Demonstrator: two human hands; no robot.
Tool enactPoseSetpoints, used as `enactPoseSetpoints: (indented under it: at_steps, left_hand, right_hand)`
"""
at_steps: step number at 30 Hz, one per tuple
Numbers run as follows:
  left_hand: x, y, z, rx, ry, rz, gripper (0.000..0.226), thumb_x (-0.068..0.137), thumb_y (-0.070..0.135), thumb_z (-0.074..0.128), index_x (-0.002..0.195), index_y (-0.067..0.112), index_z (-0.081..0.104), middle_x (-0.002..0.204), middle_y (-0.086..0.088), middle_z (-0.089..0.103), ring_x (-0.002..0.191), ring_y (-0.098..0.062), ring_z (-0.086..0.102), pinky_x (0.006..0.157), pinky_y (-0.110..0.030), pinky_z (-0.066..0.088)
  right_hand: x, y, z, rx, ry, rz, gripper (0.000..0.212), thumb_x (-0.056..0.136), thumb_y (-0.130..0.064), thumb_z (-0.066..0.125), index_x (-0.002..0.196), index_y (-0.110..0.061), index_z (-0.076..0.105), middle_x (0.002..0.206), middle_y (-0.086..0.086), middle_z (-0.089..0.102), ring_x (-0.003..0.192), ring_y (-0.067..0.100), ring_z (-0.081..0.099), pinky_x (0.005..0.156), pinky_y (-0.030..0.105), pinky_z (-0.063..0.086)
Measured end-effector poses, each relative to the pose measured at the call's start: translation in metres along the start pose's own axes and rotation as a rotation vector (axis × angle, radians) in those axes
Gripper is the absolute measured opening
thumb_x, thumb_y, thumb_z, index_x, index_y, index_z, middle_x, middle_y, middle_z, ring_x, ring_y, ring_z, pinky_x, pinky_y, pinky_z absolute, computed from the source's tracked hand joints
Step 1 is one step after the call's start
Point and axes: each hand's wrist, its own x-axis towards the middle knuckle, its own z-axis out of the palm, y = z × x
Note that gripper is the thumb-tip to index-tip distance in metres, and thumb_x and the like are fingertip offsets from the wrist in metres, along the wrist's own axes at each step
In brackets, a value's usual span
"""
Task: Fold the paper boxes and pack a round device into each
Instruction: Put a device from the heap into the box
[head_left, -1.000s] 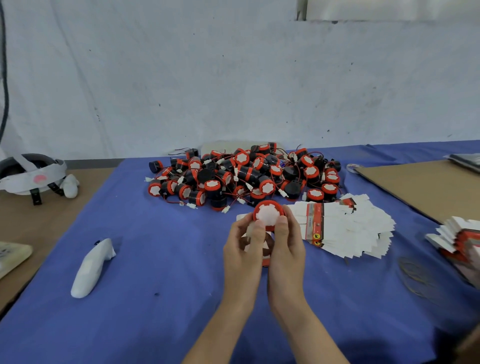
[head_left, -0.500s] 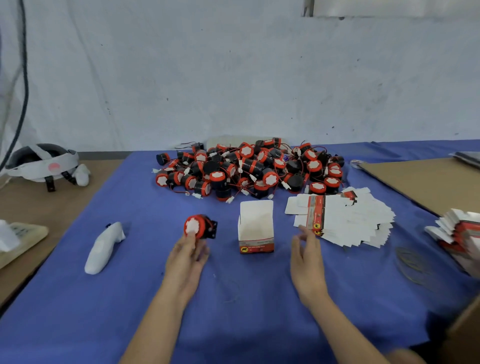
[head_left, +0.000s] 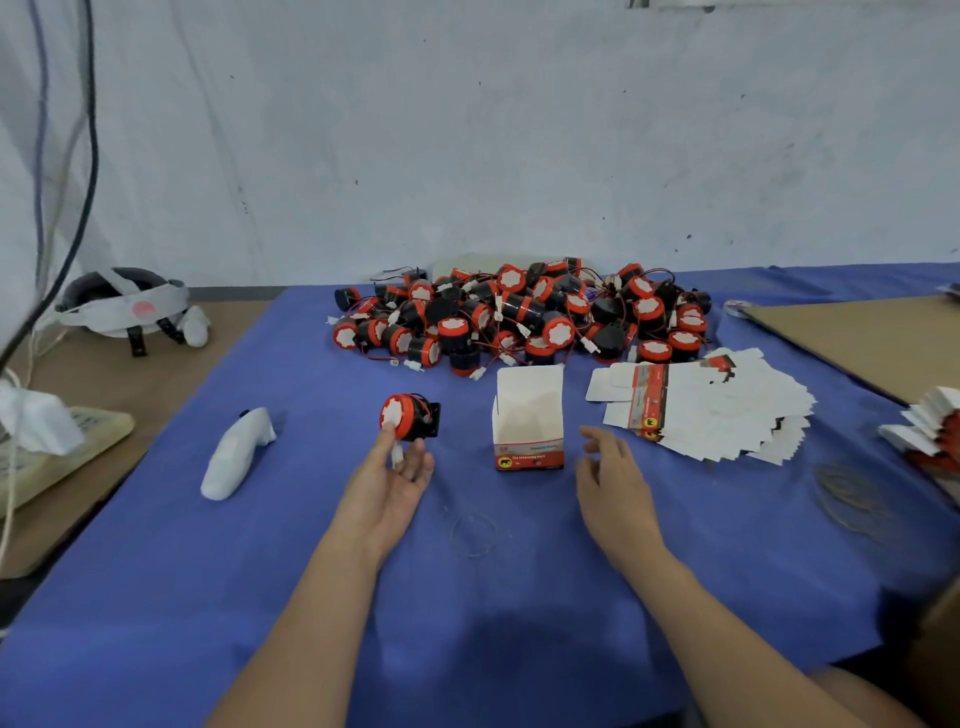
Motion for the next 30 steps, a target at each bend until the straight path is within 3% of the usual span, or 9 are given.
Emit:
enactPoseSetpoints:
  at_steps: [4,8,14,19,24,30]
  left_hand:
    - [0.0023,-0.0019,-0.0031,0.024,-0.007,-0.002,0.027,0.098,0.029,0.061,0.120,0.014,0.064,0.111,-0.002,0.069,0.096,-0.009,0.064,0.078,-0.028,0.053]
    - [0.0037,-0.0016,-0.0031,0.029,-0.016,0.003,0.032,0.097,0.029,0.062,0.125,0.013,0.063,0.115,-0.002,0.068,0.095,-0.010,0.065,0.078,-0.028,0.054]
    - [0.0017,-0.0019,-0.0041,0.025,-0.025,0.010,0.034,0.098,0.029,0.061,0.129,0.013,0.060,0.117,-0.004,0.066,0.096,-0.011,0.064,0.080,-0.028,0.053]
    - [0.0023,-0.0020,-0.0050,0.035,-0.037,0.006,0.028,0.097,0.029,0.061,0.120,0.013,0.065,0.098,-0.001,0.074,0.090,-0.010,0.067,0.076,-0.027,0.055]
    - [0.0033,-0.0023,-0.0054,0.032,-0.029,0.001,0.028,0.096,0.028,0.063,0.120,0.013,0.065,0.106,-0.003,0.070,0.093,-0.011,0.065,0.078,-0.028,0.054]
    - [0.0034,-0.0021,-0.0066,0.043,-0.035,0.002,0.026,0.097,0.028,0.063,0.117,0.014,0.067,0.095,0.000,0.077,0.094,-0.011,0.066,0.077,-0.028,0.054]
  right_hand:
    - [-0.0020,-0.0008,-0.0002,-0.040,0.010,-0.017,0.027,0.104,-0.015,0.046,0.130,-0.021,0.048,0.129,-0.002,0.057,0.081,0.017,0.059,0.059,0.033,0.046]
    - [-0.0034,-0.0034,0.0018,-0.091,-0.028,-0.114,0.024,0.104,-0.019,0.048,0.128,-0.021,0.048,0.131,-0.001,0.054,0.090,0.017,0.058,0.062,0.027,0.046]
    - [-0.0065,-0.0071,0.0052,-0.223,-0.033,-0.196,0.056,0.103,-0.018,0.049,0.154,-0.024,0.027,0.137,0.004,0.044,0.069,0.019,0.052,0.053,0.027,0.036]
    - [-0.0076,-0.0090,0.0041,-0.263,-0.040,-0.262,0.069,0.103,-0.017,0.048,0.159,-0.035,0.013,0.154,0.002,0.030,0.056,0.010,0.043,0.045,0.018,0.029]
    - [-0.0062,-0.0081,0.0037,-0.326,-0.109,-0.259,0.065,0.105,-0.022,0.045,0.158,-0.042,0.014,0.163,0.000,0.018,0.074,0.014,0.055,0.051,0.024,0.044]
    - [-0.0032,-0.0060,0.0050,-0.375,-0.158,-0.236,0.063,0.106,-0.027,0.043,0.159,-0.039,0.011,0.164,-0.001,0.016,0.081,0.014,0.057,0.057,0.023,0.047]
